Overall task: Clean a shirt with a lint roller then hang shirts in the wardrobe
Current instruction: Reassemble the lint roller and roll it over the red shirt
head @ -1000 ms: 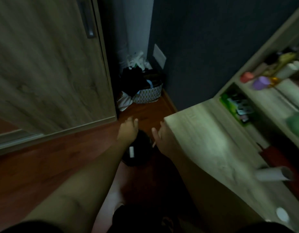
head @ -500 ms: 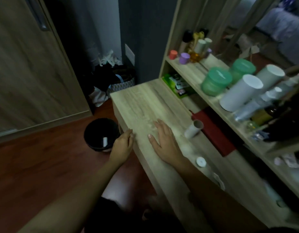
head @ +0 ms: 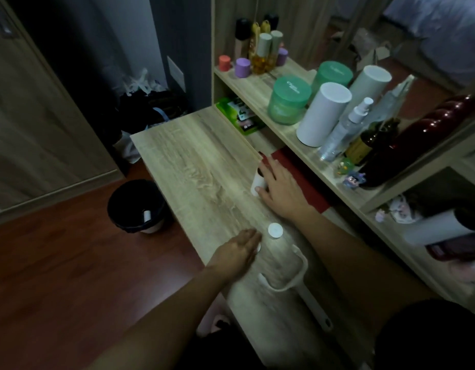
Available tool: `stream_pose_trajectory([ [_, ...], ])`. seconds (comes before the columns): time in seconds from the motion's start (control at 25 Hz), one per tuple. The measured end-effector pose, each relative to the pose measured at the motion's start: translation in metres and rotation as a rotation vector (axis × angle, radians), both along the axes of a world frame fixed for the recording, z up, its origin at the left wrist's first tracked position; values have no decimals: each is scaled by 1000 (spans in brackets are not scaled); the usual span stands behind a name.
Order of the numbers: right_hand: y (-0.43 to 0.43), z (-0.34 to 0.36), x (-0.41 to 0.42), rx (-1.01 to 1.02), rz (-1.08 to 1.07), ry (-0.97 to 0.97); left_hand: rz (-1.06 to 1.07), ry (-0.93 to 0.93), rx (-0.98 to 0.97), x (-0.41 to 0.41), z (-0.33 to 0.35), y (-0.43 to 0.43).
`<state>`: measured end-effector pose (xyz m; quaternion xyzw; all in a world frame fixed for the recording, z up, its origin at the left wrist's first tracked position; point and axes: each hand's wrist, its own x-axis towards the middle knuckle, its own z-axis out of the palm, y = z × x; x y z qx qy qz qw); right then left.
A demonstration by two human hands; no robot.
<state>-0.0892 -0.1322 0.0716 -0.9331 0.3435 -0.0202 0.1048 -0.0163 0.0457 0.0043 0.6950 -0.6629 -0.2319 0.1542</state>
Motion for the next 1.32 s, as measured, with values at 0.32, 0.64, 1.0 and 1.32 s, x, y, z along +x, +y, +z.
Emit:
stream_pose_trajectory([
  [0.32, -14, -18, 11, 26, 23, 48, -4, -188, -15, -10, -16, -5],
  [0.64, -17, -5, -6, 693, -448, -567, 796, 468, -215, 28, 49, -11],
  [1.0, -1, -5, -10, 1117, -464, -838, 709, 469, -422, 20, 111, -31],
  [1.32, 5, 3, -14, 1140, -403, -839, 645, 355, -430, 25, 118, -33],
])
